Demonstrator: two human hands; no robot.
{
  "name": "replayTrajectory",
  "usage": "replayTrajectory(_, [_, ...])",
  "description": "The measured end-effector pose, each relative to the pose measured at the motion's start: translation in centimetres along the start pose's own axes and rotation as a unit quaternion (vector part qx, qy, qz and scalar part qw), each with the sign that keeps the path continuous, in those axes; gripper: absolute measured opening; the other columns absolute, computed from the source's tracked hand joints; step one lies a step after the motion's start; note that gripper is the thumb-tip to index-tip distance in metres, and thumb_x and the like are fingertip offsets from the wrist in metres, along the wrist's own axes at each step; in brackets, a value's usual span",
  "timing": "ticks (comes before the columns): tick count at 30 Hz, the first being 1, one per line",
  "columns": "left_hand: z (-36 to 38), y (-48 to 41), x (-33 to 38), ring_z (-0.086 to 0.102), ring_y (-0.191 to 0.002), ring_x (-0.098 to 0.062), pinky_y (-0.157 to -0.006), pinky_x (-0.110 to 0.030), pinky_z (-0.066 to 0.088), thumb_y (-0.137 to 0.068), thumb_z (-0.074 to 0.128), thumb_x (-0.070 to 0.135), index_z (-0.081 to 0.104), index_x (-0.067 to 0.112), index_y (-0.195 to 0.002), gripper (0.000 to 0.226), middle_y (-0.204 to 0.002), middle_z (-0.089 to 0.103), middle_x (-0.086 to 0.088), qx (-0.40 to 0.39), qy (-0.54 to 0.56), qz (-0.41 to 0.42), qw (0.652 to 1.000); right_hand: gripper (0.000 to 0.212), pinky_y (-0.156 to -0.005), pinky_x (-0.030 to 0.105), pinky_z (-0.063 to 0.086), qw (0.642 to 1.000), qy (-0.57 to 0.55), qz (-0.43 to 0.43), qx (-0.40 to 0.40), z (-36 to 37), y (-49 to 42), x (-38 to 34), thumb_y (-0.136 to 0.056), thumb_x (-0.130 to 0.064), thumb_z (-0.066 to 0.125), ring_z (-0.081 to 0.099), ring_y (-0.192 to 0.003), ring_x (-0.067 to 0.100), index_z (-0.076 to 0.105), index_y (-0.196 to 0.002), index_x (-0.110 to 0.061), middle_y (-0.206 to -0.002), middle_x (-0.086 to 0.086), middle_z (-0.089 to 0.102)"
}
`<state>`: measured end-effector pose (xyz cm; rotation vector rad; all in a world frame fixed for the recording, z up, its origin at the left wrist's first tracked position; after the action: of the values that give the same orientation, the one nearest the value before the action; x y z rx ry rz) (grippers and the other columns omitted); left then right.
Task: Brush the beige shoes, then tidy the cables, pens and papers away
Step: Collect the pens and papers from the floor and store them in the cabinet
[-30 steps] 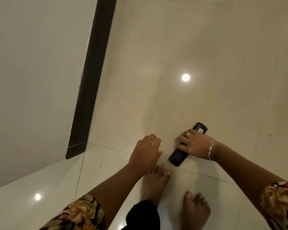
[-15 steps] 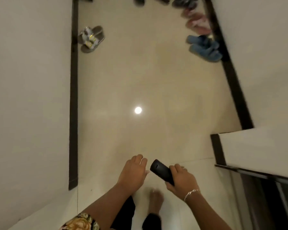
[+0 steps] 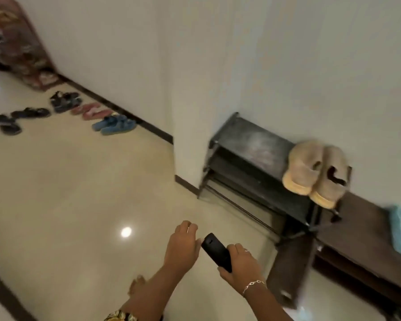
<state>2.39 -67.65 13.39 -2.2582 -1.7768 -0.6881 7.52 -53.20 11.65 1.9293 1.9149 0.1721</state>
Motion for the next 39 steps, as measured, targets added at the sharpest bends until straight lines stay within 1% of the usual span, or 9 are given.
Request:
replayTrajectory(9, [9.8, 6.8, 28.6, 0.043, -0.116, -0.016, -0.093, -0.022, 0.037, -0.096, 0.040, 0.032, 0.042, 0.017, -0.127, 0.034, -0.129, 0.043, 0.001, -0.075, -0.043, 0.217, 0.972, 0.046, -0.083, 0.030, 0.046, 0.968, -0.107, 0.221, 0.059, -2.1, 21.3, 21.5, -0.084, -0.045, 0.049, 0.051, -0.108, 0.021, 0.042, -0.120, -0.018, -0.120, 0.001, 0.049])
replayTrajectory(13, [13.8, 8.3, 36.9, 0.043, -0.116, -0.015, -0.094, -0.022, 0.035, -0.096, 0.039, 0.033, 0.041, 0.019, -0.129, 0.035, -0.130, 0.041, 0.002, -0.106, -0.058, 0.282, 0.952, 0.043, -0.082, 0.028, 0.045, 0.941, -0.135, 0.301, 0.078, -2.1, 27.5, 29.2, -0.084, -0.045, 0.050, 0.051, -0.107, 0.018, 0.042, -0.118, -0.020, -0.119, -0.002, 0.048])
replayTrajectory(17, [18.4, 7.4, 42.2, 0.043, -0.117, -0.014, -0.093, -0.021, 0.035, -0.096, 0.040, 0.034, 0.039, 0.021, -0.131, 0.037, -0.133, 0.038, 0.003, -0.143, -0.060, 0.289, 0.945, 0.043, -0.082, 0.028, 0.046, 0.923, -0.145, 0.349, 0.073, -2.1, 30.4, 36.2, -0.083, -0.046, 0.051, 0.051, -0.107, 0.018, 0.042, -0.116, -0.021, -0.117, -0.002, 0.049])
replayTrajectory(24, [26.6, 2.3, 49.4, 0.041, -0.118, -0.008, -0.096, -0.017, 0.035, -0.096, 0.039, 0.036, 0.038, 0.024, -0.132, 0.038, -0.133, 0.038, 0.006, -0.154, -0.041, 0.293, 0.943, 0.042, -0.080, 0.026, 0.046, 0.910, -0.173, 0.375, 0.034, -0.8, 27.8, 50.1, -0.082, -0.047, 0.052, 0.053, -0.105, 0.017, 0.043, -0.114, -0.022, -0.115, -0.003, 0.050])
replayTrajectory(27, [31.9, -0.3, 52.5, 0.040, -0.123, -0.012, -0.099, -0.020, 0.034, -0.097, 0.037, 0.030, 0.039, 0.022, -0.133, 0.037, -0.134, 0.037, 0.005, -0.157, -0.090, 0.304, 0.935, 0.037, -0.076, 0.026, 0.045, 0.899, -0.208, 0.385, 0.020, 1.2, 25.3, 57.0, -0.082, -0.048, 0.053, 0.054, -0.101, 0.017, 0.044, -0.107, -0.022, -0.112, -0.002, 0.050])
replayTrajectory(31, [38.8, -0.9, 56.2, 0.066, -0.087, -0.017, -0.070, -0.023, 0.053, -0.062, 0.074, 0.025, 0.065, 0.019, -0.098, 0.037, -0.094, 0.062, 0.001, -0.127, -0.133, 0.416, 0.891, 0.042, -0.077, 0.029, 0.045, 0.882, -0.237, 0.407, 0.025, 5.2, 23.8, 64.4, -0.082, -0.047, 0.056, 0.054, -0.101, 0.020, 0.047, -0.112, -0.018, -0.113, 0.000, 0.052])
replayTrajectory(34, [45.3, -1.5, 57.7, 0.067, -0.083, -0.019, -0.072, -0.025, 0.052, -0.046, 0.085, 0.020, 0.070, 0.016, -0.089, 0.046, -0.088, 0.068, -0.002, -0.133, -0.179, 0.459, 0.860, 0.044, -0.077, 0.028, 0.044, 0.880, -0.234, 0.412, 0.028, 9.3, 22.3, 69.3, -0.083, -0.046, 0.056, 0.053, -0.101, 0.020, 0.047, -0.115, -0.017, -0.115, 0.001, 0.052])
replayTrajectory(37, [52.6, -2.4, 57.6, 0.065, -0.082, -0.023, -0.080, -0.028, 0.041, -0.055, 0.078, 0.015, 0.060, 0.013, -0.092, 0.041, -0.090, 0.066, -0.005, -0.110, -0.175, 0.495, 0.844, 0.043, -0.075, 0.029, 0.043, 0.888, -0.212, 0.409, 0.012, 15.0, 19.7, 73.4, -0.083, -0.044, 0.056, 0.053, -0.102, 0.021, 0.047, -0.114, -0.016, -0.115, 0.003, 0.052])
replayTrajectory(39, [57.8, -3.2, 57.4, 0.064, -0.084, -0.025, -0.079, -0.029, 0.033, -0.070, 0.058, 0.017, 0.052, 0.012, -0.096, 0.027, -0.093, 0.065, -0.007, -0.090, -0.170, 0.514, 0.836, 0.043, -0.075, 0.029, 0.042, 0.891, -0.199, 0.409, 0.020, 18.8, 17.4, 76.3, -0.082, -0.044, 0.057, 0.054, -0.103, 0.024, 0.047, -0.112, -0.015, -0.115, 0.005, 0.053])
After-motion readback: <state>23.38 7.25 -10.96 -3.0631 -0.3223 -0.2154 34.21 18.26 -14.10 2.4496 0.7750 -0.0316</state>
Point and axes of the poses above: each hand's wrist, its own y-axis away from the middle knuckle, its own z-axis out of the palm, x = y × z, the point moved 9 cm from there along -y, towards the middle knuckle
